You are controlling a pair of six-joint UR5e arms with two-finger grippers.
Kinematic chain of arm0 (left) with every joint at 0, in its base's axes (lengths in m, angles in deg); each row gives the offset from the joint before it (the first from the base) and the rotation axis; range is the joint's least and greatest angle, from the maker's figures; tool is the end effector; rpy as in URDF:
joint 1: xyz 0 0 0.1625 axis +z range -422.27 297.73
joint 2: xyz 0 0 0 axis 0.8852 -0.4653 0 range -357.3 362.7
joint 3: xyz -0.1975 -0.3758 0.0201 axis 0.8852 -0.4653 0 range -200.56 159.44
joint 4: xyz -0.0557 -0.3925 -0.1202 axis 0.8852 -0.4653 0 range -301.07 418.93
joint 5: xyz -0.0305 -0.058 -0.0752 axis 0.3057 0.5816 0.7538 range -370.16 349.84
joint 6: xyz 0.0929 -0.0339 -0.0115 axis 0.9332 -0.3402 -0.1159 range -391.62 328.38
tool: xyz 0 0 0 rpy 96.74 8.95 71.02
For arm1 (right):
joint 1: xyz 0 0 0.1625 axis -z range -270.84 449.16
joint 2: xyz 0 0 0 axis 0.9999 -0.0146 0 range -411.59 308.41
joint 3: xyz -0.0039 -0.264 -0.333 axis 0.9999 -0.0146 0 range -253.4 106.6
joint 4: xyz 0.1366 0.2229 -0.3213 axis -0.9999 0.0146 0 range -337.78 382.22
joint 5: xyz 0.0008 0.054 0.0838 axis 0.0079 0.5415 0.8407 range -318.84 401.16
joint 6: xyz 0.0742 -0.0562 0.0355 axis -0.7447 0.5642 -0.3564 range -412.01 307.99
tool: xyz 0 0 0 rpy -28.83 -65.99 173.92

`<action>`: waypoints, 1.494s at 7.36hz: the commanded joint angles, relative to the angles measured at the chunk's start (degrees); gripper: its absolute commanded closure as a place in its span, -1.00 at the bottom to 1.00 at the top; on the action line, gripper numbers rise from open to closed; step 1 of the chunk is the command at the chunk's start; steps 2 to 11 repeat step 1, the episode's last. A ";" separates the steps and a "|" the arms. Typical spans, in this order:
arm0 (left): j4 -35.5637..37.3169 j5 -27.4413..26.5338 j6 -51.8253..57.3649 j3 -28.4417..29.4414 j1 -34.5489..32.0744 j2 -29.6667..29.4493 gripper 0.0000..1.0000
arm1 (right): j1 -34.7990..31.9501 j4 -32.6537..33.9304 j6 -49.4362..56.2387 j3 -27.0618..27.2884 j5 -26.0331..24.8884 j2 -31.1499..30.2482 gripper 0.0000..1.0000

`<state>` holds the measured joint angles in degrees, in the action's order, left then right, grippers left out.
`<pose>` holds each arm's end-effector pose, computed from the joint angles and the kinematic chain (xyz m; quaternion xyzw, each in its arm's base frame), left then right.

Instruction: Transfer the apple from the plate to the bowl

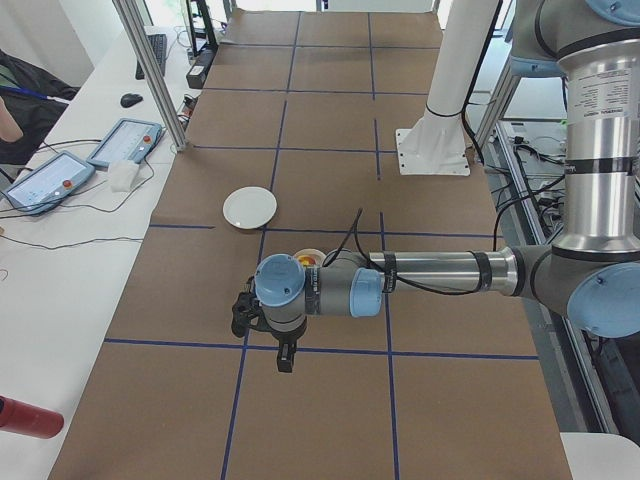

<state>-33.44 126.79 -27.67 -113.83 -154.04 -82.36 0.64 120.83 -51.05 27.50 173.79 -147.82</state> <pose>-0.0747 -0.4540 0.6640 0.0255 0.3976 0.0199 0.9170 0.0545 -0.4407 0.6330 -0.0337 -0.3631 -0.0073 0.9311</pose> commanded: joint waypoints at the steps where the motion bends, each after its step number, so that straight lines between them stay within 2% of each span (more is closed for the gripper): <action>1: 0.00 -0.02 0.01 -0.07 -0.08 -0.01 -1.00 | 0.01 0.00 0.01 0.00 0.00 0.00 -1.00; 11: 0.00 -0.02 0.01 -0.07 -0.08 -0.01 -1.00 | 0.01 0.00 0.01 0.00 0.00 0.00 -1.00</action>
